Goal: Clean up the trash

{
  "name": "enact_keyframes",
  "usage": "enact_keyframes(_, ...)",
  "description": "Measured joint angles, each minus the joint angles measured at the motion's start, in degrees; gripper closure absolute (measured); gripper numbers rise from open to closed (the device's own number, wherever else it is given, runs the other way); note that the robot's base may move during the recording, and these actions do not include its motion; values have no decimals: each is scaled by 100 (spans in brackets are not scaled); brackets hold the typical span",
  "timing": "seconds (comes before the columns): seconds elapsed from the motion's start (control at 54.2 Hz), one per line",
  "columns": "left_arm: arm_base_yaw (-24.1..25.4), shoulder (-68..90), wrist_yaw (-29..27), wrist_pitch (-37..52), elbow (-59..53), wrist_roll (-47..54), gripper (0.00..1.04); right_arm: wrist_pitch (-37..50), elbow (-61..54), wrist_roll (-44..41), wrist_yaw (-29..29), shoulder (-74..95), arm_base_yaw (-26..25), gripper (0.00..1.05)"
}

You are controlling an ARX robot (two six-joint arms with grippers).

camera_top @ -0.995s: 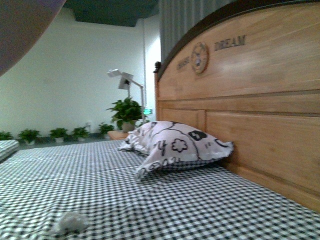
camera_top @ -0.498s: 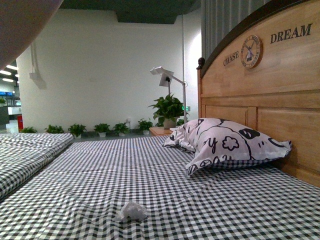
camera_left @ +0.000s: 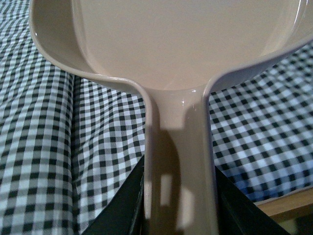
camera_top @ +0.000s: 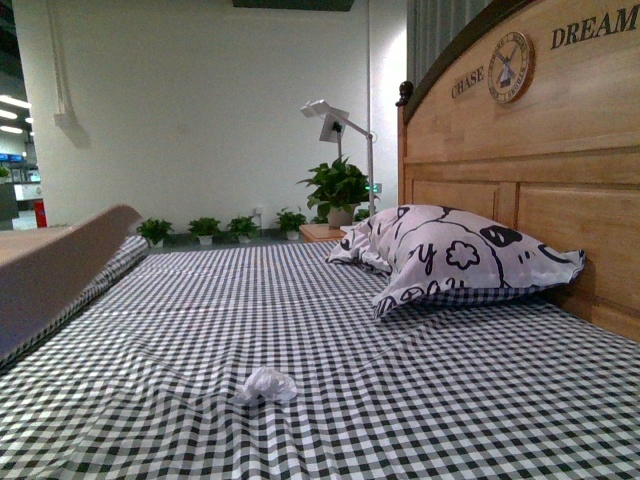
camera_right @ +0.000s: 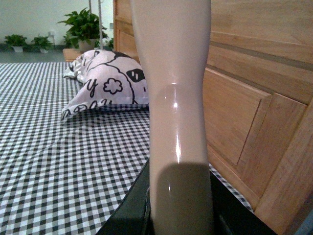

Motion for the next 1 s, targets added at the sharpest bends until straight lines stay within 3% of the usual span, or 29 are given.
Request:
enact_keyframes(0.111,299,1209,271,433,334,1322,78,0,0,0,0,0,0,85)
enact_keyframes(0.258,398,2225,413,597,695,2033,78,0,0,0,0,0,0,85)
enact_keyframes(0.645,232,3698,789,590,1493,2275,78,0,0,0,0,0,0,85)
enact_keyframes(0.995,-181,4562,717,415,1882,2592,78,0,0,0,0,0,0,85)
